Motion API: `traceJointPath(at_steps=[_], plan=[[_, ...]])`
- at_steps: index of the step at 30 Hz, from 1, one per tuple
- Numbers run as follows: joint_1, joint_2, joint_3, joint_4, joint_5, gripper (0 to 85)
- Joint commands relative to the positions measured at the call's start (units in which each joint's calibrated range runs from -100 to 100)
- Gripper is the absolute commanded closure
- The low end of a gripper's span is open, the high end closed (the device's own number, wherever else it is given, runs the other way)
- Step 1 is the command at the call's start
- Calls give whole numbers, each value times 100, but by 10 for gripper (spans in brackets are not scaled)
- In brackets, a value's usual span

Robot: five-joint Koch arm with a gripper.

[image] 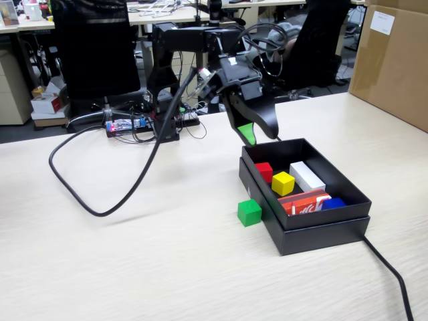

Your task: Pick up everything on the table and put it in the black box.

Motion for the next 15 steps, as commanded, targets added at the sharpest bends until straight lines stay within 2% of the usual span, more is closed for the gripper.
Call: traceJointPath(at_steps=[1, 9, 15], plan=[[-171, -64, 165, -4, -73, 438], [-337, 476, -552, 445, -49, 426], [-332, 1244, -334, 696, 15, 426]])
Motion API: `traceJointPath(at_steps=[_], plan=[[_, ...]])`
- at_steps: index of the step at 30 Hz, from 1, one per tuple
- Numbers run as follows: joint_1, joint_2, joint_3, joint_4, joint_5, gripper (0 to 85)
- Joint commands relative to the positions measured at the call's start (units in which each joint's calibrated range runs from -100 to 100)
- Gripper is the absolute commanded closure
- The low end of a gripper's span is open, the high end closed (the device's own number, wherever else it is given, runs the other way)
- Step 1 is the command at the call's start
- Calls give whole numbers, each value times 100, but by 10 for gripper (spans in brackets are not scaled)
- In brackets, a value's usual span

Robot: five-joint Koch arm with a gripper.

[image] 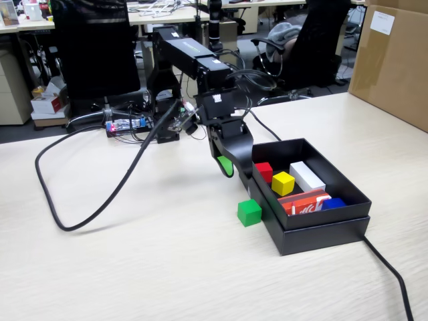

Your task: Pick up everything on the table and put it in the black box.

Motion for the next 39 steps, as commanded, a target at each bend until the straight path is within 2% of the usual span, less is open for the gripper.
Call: traceJointPath(at_steps=[1, 12, 23, 26, 27, 29, 35, 39], plan=[[10, 340, 650, 254, 49, 426], [20, 1820, 1503, 254, 107, 427], [49, 2452, 1702, 254, 93, 435], [49, 2555, 1757, 254, 98, 569], [39, 2578, 1811, 254, 117, 701], [39, 2578, 1838, 254, 137, 830], [29, 2566, 1766, -13, 190, 847], [-29, 1660, 1648, -523, 234, 848]])
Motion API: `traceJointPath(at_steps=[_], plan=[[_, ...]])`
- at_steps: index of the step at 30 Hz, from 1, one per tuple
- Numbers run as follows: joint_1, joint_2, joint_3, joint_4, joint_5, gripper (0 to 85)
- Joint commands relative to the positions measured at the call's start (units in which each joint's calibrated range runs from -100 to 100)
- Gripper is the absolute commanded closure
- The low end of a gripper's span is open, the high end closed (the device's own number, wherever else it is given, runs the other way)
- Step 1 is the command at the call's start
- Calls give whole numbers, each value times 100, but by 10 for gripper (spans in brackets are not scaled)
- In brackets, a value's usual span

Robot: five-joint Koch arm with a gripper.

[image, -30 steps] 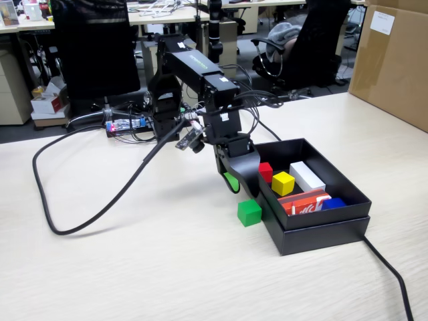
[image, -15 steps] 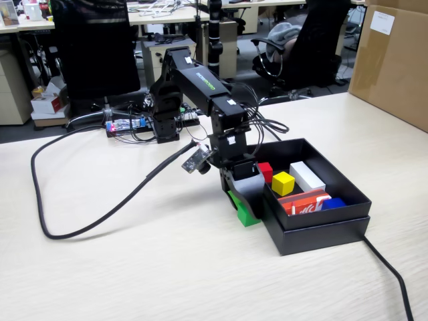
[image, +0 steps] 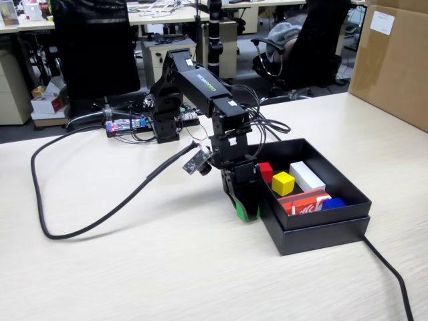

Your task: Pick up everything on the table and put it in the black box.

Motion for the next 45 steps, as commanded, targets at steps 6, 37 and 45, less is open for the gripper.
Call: traceJointPath(at_steps=[6, 37, 45], plan=[[-59, -2313, -175, -455, 0, 848], [1079, -2256, -710, -101, 293, 700], [1070, -2439, -928, -101, 269, 541]])
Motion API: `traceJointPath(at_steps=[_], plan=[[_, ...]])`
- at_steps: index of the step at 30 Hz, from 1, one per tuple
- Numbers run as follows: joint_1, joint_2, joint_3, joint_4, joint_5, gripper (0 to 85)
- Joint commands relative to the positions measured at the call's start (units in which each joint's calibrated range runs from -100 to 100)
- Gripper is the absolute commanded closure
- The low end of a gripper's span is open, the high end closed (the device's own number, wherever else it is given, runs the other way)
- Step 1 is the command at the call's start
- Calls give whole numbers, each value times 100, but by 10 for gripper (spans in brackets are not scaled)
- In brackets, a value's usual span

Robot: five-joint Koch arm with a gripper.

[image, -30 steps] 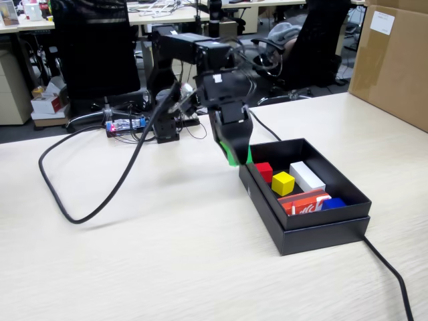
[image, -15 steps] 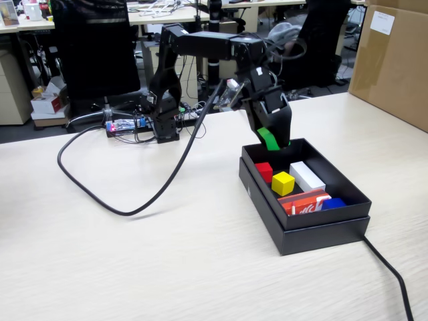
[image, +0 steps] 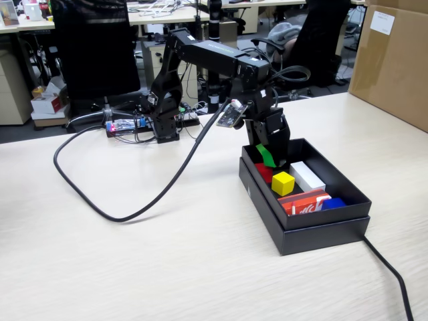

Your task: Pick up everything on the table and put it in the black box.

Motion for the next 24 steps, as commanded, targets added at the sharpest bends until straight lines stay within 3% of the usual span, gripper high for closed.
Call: traceJointPath(at_steps=[1, 3, 13, 22, 24], plan=[[0, -457, 67, 154, -59, 484], [0, -698, -23, 154, -63, 439], [-234, -3245, -123, 154, -161, 415], [-972, -5701, -2136, 414, -547, 391], [-1250, -6917, -3686, 966, -718, 390]])
